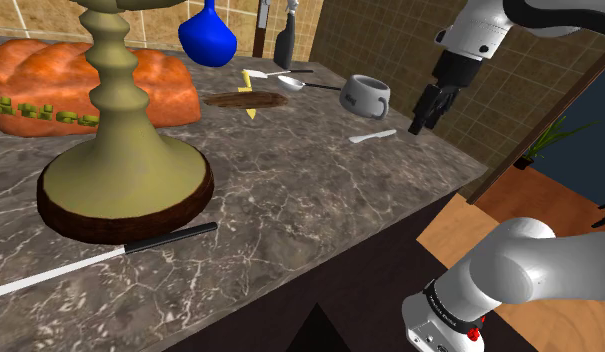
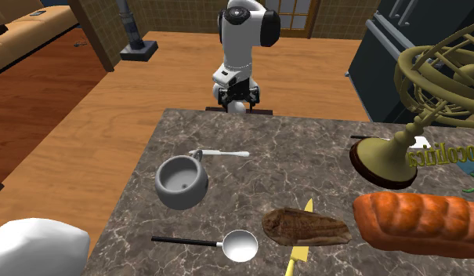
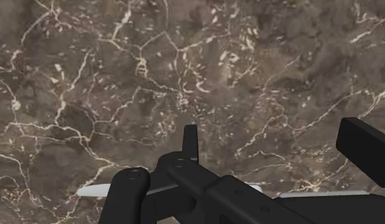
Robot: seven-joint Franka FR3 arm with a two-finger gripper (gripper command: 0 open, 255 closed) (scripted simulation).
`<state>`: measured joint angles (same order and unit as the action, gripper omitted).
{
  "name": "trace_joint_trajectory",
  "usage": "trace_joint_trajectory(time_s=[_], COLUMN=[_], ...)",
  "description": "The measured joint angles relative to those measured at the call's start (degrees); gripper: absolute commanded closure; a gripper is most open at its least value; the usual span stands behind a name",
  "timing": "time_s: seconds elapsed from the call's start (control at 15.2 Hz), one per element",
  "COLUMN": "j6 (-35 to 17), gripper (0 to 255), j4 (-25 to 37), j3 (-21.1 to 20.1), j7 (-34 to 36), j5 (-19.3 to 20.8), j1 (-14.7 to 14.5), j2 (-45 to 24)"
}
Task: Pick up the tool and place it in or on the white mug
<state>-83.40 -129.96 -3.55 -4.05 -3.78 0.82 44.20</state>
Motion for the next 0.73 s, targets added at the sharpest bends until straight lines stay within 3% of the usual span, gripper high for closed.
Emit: trace_joint_trajectory(time_s=[0.07, 0.2, 0.46, 0.73], j6=[0.0, -1.48, -5.74, -8.61], gripper=[0, 0, 0, 0], j4=[0.0, -0.75, 0.06, 4.75], j3=[0.0, 3.36, 12.63, 22.04], j7=[0.0, -6.92, -29.96, -54.96], j5=[0.0, 1.4, 4.15, 4.84], j1=[0.0, -1.68, -7.57, -14.33], j2=[0.0, -0.48, -5.04, -12.89])
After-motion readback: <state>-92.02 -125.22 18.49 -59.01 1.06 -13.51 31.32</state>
